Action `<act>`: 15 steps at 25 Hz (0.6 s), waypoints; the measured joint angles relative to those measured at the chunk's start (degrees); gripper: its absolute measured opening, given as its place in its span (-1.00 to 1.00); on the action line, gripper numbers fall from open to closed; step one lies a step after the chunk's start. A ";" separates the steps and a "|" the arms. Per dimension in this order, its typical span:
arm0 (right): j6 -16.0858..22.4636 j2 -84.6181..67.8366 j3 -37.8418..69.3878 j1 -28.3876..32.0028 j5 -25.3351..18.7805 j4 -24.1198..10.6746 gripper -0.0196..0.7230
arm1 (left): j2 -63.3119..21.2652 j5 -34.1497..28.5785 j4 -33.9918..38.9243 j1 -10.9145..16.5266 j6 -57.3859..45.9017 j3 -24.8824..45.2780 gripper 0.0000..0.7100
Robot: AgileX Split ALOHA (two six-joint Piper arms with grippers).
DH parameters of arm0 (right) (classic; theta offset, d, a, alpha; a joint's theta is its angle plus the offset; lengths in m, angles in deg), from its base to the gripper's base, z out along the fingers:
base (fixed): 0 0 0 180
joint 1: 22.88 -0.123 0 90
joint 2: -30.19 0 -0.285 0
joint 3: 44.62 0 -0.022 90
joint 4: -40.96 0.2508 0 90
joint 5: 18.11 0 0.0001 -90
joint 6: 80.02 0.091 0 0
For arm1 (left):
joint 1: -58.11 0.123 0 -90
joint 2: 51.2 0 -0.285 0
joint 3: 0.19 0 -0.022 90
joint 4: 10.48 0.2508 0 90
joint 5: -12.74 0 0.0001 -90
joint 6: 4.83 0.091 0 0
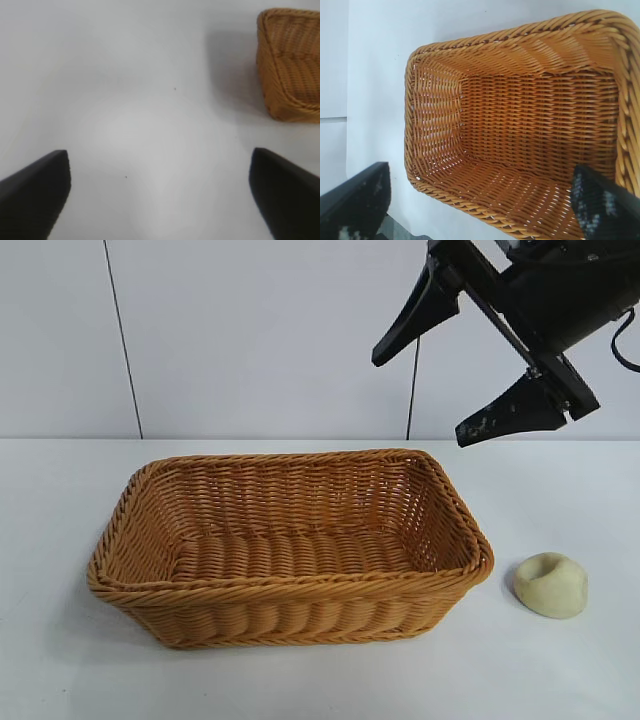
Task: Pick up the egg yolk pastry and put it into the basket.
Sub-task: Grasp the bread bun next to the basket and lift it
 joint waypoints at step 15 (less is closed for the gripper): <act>18.01 4.99 -3.97 0.12 -6.82 -34.51 0.92 | 0.00 -0.12 0.00 0.00 0.00 0.00 0.96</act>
